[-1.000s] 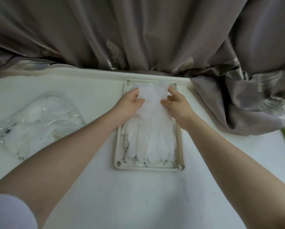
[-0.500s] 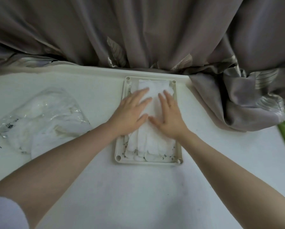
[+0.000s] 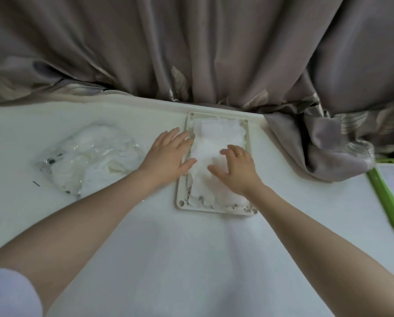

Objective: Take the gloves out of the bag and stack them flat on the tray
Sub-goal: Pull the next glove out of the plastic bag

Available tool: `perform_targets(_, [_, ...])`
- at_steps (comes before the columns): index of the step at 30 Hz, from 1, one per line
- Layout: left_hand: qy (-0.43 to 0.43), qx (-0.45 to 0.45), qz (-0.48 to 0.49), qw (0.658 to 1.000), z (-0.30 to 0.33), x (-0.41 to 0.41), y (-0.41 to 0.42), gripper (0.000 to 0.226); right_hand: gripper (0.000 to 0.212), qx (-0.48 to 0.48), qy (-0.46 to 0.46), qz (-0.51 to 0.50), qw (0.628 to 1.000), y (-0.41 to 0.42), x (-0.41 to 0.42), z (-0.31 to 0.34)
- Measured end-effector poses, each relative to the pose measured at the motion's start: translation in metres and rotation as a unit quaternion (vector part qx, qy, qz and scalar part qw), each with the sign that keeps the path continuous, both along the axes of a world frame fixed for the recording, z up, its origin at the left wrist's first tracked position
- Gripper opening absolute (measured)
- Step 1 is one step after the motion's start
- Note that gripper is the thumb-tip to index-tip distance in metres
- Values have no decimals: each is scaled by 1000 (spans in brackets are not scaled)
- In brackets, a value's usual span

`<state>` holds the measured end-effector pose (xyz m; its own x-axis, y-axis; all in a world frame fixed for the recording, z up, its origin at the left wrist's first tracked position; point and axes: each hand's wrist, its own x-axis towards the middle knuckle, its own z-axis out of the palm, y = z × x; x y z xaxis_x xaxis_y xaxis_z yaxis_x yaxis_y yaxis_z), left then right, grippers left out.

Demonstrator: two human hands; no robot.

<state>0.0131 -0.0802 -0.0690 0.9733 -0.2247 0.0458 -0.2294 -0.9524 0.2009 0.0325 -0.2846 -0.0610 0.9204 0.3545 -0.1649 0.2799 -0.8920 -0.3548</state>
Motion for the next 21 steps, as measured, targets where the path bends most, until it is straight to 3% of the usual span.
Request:
perform_targets(3, [-59,-69,-9,996,9,-25,40,48,45,106,-15,57,993,45,-16,16])
perform_targets(6, [-65,-72,18,995,8,-46,85,37,26,123,0,154,980,93,-35,16])
perform_targets(10, [-41,-56,64,996,7,-68,131,26,24,122,13,187,975,149,-53,4])
perform_targets(13, [8,-39,52,998,3,-83,155,31,33,77,44,172,981,179,-60,-4])
perform_targets(17, [78,-13,47,996,-3,-89,175,40,60,-80,59,202,974,197,-65,-10])
perform_targets(19, [105,21,35,994,-4,-89,180,56,53,-142,34,206,967,200,-69,-14])
perform_targets(21, [118,45,26,992,-6,-88,181,62,37,-146,-3,197,969,200,-70,-18])
